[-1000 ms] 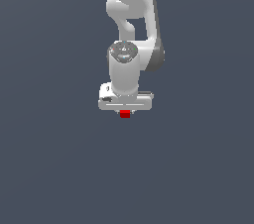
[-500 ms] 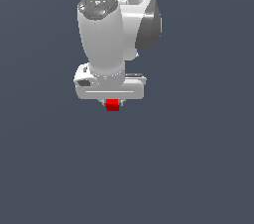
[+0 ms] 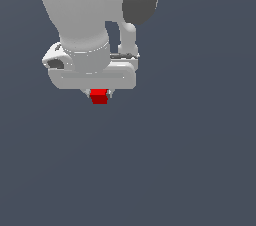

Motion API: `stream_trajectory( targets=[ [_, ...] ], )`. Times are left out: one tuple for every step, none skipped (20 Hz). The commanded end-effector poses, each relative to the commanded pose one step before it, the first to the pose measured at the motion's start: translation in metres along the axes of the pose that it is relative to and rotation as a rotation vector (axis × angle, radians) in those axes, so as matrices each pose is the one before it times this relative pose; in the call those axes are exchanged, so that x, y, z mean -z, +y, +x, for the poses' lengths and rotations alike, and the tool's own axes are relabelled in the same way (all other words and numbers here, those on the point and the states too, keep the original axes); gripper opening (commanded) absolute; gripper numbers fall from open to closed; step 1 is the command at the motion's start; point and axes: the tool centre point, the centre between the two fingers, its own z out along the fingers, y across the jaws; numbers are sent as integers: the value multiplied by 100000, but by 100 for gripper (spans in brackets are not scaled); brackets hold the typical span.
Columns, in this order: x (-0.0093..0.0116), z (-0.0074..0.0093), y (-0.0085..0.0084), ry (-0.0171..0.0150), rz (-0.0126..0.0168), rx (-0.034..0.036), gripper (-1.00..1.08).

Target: Pick up the red cube and move it to a goal position.

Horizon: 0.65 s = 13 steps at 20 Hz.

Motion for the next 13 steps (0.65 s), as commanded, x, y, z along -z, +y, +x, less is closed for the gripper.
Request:
stream_trajectory(
  targets=[
    [1173, 373, 465, -75, 12, 64, -100],
    [352, 124, 148, 0, 0, 0, -100],
    [312, 112, 131, 0, 0, 0, -100],
    [275, 101, 116, 0, 0, 0, -100],
    [240, 90, 101, 0, 0, 0, -100],
    [207, 79, 87, 0, 0, 0, -100],
    [176, 68, 74, 0, 0, 0, -100],
    [152, 54, 64, 3, -42, -25, -100],
    [118, 47, 50, 0, 0, 0, -100],
    [91, 37, 38, 0, 0, 0, -100],
    [64, 26, 27, 0, 0, 0, -100],
    [38, 16, 16, 0, 0, 0, -100],
    [13, 5, 5, 0, 0, 0, -100]
  ],
)
